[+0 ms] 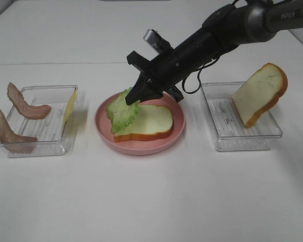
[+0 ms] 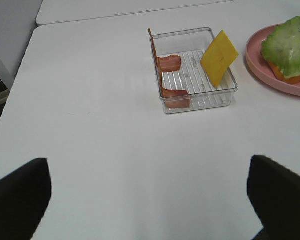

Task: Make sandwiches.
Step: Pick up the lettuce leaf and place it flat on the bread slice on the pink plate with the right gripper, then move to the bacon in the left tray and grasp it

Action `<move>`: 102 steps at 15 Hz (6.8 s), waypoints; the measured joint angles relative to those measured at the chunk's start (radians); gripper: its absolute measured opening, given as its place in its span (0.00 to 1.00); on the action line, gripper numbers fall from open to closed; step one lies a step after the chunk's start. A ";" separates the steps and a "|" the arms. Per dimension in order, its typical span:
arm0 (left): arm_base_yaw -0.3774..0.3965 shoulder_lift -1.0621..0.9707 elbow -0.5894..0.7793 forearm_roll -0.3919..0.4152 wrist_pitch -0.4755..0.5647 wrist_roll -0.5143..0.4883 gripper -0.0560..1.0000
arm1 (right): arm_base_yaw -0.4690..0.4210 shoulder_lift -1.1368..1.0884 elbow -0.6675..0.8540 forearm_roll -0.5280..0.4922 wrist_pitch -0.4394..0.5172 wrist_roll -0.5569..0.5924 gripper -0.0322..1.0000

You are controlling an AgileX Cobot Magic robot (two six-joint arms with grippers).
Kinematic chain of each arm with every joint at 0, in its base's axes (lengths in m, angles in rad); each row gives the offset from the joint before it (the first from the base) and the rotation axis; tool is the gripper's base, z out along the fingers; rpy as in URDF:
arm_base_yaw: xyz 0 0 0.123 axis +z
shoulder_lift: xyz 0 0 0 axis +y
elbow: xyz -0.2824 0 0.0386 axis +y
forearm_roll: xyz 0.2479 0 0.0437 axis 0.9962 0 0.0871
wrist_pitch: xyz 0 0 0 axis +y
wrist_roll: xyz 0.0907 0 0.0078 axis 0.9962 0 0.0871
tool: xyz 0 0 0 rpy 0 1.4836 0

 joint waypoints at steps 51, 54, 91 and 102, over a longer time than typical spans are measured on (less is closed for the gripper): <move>0.000 0.000 0.000 0.014 0.000 -0.003 0.99 | -0.432 -1.591 0.903 -0.885 0.057 0.361 0.85; 0.000 0.000 0.000 0.014 0.000 -0.003 0.99 | -0.432 -1.825 1.048 -0.885 0.046 0.353 0.85; 0.000 1.445 -0.712 0.004 0.133 -0.030 0.98 | -0.432 -2.323 1.244 -0.906 0.129 0.344 0.85; -0.011 1.919 -0.888 -0.046 0.102 -0.030 0.98 | -0.432 -2.323 1.244 -0.906 0.129 0.344 0.85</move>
